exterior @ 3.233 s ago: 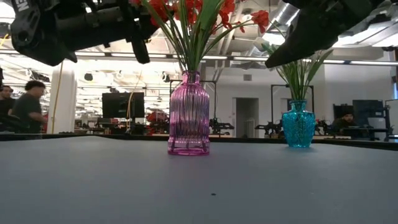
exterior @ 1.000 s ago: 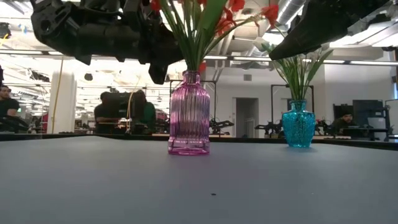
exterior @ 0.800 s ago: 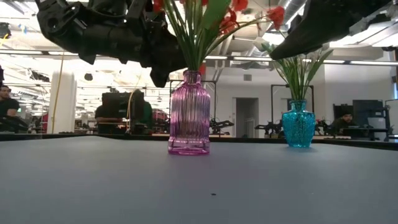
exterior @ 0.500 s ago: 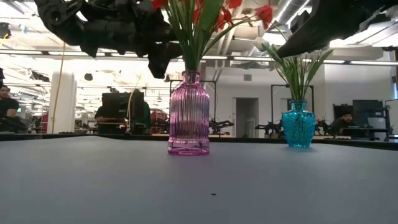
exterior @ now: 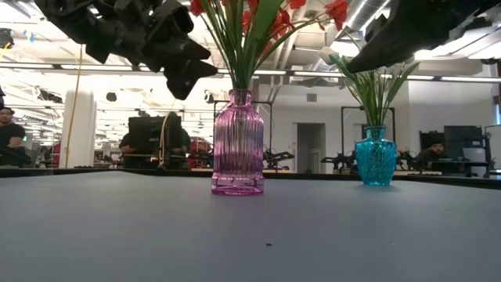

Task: Sort flowers into vase by color
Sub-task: Return to Home Position

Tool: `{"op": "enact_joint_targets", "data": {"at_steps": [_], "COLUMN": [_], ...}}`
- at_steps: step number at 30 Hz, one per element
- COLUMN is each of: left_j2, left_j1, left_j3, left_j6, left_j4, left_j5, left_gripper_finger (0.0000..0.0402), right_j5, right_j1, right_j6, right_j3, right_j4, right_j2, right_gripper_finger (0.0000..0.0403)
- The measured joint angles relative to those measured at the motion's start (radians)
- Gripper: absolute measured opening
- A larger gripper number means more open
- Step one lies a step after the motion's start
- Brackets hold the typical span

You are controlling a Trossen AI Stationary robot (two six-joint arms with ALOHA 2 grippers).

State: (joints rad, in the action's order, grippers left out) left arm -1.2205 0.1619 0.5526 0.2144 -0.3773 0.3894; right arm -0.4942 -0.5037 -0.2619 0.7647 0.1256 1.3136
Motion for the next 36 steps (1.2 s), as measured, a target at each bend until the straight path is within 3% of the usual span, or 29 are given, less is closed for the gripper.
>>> {"op": "enact_joint_targets", "data": {"at_steps": [4, 8, 15, 19, 26, 31, 36], "left_j2": [0.0, 0.014, 0.044, 0.096, 0.29, 0.445, 0.589], "left_j1": [0.003, 0.021, 0.033, 0.033, 0.034, 0.034, 0.034], "left_j3": [0.008, 0.089, 0.309, 0.369, 0.352, 0.188, 0.004], "left_j6": [-0.043, -0.136, -0.311, -0.348, -0.354, -0.331, -0.258], "left_j4": [0.056, 0.288, 0.8, 0.932, 0.908, 0.646, 0.492], "left_j5": [0.018, 0.005, -0.147, -0.208, -0.223, -0.227, -0.269], "left_gripper_finger": [0.0135, 0.0135, 0.0135, 0.0135, 0.0135, 0.0135, 0.0135], "right_j5": [0.0, 0.001, 0.03, 0.042, 0.155, 0.167, 0.292], "right_j1": [0.0, 0.0, 0.0, 0.01, 0.062, 0.114, 0.198], "right_j6": [-0.005, -0.01, 0.014, 0.033, 0.077, 0.154, 0.151], "right_j3": [0.0, 0.02, 0.076, 0.076, 0.074, 0.049, -0.031], "right_j4": [-0.007, -0.003, 0.042, 0.068, 0.131, 0.122, 0.076], "right_j2": [0.0, 0.0, -0.028, -0.072, -0.173, -0.244, -0.318], "right_gripper_finger": [0.0081, 0.0081, 0.008, 0.0075, 0.006, 0.0049, 0.0028]}}
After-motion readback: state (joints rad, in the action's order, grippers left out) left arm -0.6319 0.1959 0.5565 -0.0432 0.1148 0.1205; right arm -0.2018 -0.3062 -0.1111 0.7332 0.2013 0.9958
